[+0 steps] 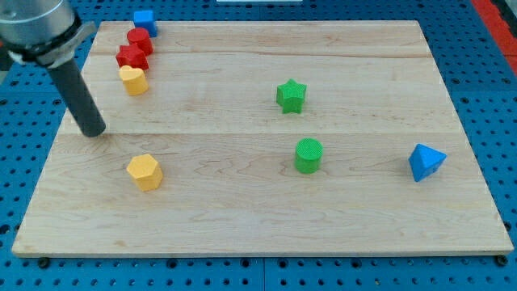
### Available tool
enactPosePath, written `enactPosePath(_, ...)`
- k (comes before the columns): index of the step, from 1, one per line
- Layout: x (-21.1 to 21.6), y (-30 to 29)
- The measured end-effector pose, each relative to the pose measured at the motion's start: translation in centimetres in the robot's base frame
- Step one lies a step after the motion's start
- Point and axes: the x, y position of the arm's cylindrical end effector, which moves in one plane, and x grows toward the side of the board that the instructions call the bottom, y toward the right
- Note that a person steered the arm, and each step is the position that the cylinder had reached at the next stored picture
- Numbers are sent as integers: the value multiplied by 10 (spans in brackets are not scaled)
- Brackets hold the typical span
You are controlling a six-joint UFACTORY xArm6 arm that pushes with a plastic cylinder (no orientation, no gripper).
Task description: Move the yellow hexagon below the yellow heart
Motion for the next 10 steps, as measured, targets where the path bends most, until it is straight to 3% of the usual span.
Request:
enactPosePath(4,121,69)
enactPosePath(6,85,98)
enactPosePath(10,22,85)
